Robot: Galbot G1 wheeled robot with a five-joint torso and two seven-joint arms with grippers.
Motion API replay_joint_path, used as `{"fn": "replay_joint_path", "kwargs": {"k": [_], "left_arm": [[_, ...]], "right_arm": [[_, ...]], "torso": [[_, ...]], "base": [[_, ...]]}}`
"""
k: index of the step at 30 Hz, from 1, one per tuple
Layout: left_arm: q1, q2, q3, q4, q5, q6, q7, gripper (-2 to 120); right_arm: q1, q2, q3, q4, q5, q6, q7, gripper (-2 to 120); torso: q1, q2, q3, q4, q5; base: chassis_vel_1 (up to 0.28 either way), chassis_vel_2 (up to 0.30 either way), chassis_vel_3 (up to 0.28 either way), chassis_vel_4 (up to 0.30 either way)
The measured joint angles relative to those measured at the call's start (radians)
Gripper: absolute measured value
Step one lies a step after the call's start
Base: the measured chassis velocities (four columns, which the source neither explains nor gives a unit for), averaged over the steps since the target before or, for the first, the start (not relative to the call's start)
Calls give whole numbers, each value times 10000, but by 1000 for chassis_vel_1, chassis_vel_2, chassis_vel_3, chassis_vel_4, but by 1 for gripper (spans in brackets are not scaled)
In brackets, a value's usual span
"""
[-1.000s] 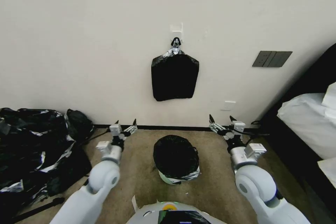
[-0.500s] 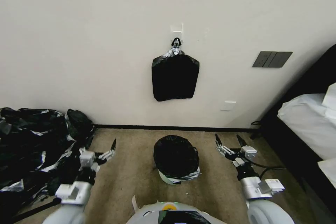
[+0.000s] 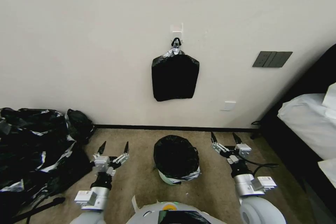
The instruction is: Place a trash bag onto the trash bin.
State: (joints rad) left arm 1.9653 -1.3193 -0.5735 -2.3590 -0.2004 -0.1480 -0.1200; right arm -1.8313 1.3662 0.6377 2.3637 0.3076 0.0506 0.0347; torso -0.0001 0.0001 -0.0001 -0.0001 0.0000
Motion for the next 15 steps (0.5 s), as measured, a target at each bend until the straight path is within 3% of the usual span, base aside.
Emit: {"fn": "replay_joint_path", "kwargs": {"k": [15], "left_arm": [[-257,51,139,0,216,193,-202,100]], "right_arm": [[-161,148,90,106,-176,227,167,100]], "torso": [[0,0,1,1,0]], "base": [[0,0,0,0]]}}
